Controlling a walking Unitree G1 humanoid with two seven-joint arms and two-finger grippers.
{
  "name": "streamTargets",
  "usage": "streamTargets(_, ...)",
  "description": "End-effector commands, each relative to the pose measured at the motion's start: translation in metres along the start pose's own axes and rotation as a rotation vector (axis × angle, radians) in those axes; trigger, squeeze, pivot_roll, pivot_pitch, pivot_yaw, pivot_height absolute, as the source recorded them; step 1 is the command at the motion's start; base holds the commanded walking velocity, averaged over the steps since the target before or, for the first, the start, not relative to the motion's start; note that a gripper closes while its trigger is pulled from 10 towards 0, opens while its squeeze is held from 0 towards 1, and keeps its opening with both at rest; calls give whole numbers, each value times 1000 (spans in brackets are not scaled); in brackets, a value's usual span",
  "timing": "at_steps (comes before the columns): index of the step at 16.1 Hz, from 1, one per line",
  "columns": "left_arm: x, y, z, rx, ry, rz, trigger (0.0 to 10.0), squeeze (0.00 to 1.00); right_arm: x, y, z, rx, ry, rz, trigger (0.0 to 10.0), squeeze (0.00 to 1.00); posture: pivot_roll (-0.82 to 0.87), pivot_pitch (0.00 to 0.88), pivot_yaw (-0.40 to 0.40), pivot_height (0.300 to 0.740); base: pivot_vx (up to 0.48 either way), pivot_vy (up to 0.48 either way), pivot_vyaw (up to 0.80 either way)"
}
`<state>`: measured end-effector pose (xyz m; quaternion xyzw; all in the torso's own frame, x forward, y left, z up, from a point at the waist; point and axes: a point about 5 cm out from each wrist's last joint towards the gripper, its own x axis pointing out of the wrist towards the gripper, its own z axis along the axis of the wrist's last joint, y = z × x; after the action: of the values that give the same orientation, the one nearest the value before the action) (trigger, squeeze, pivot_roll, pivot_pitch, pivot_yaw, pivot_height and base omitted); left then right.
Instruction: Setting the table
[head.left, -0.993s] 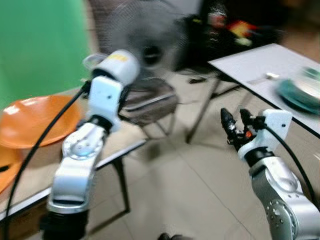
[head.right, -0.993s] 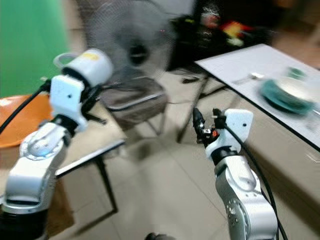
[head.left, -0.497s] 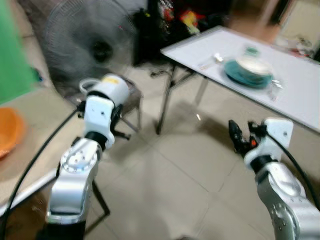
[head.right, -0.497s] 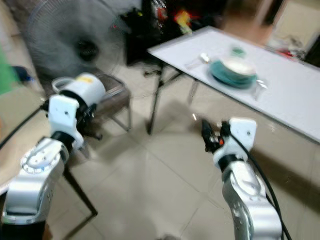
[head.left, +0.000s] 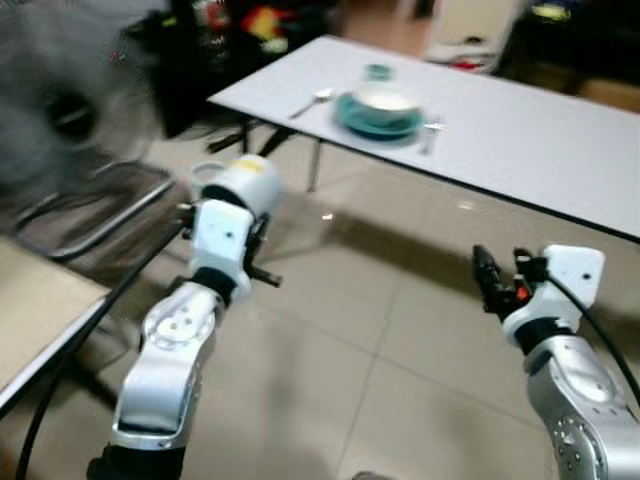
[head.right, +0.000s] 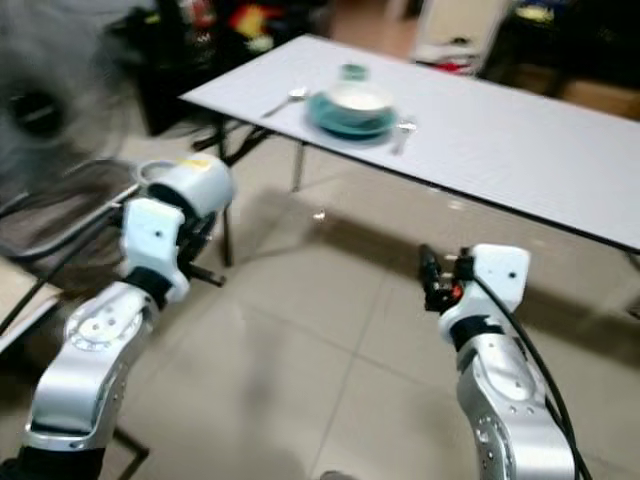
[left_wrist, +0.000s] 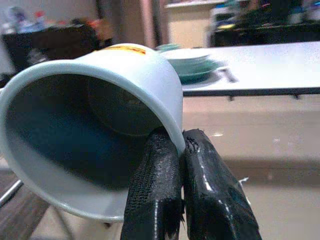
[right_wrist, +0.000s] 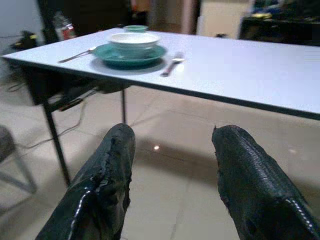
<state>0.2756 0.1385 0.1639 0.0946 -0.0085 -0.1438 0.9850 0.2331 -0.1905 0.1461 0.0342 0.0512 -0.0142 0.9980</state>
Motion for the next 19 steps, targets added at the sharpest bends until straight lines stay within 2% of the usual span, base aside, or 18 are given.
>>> streamTargets(1, -1, 4, 6, 7, -33, 12, 10000, 0, 2, 2, 4, 3, -22, 4, 10000, 0, 45, 0, -58, 740, 0, 0, -788)
streamTargets(7, 2, 0, 12, -34, -68, -11, 10000, 0, 1, 3, 3, 15, -18, 6, 10000, 0, 39, 0, -54, 740, 0, 0, -788)
streamTargets(11, 2, -1, 12, -41, -70, -17, 10000, 0, 1, 3, 4, 14, -19, 4, 10000, 0, 38, 0, -55, 740, 298, 0, -788)
streamTargets(17, 4, -2, 10, -38, -64, -9, 10000, 0, 3, 5, 3, -11, -12, 15, 10000, 0, 40, 0, -56, 740, 323, 0, 0)
streamTargets(19, 5, -2, 10, -35, -64, -9, 10000, 0, 4, 5, 3, -7, -13, 17, 10000, 0, 39, 0, -55, 740, 337, 0, -800)
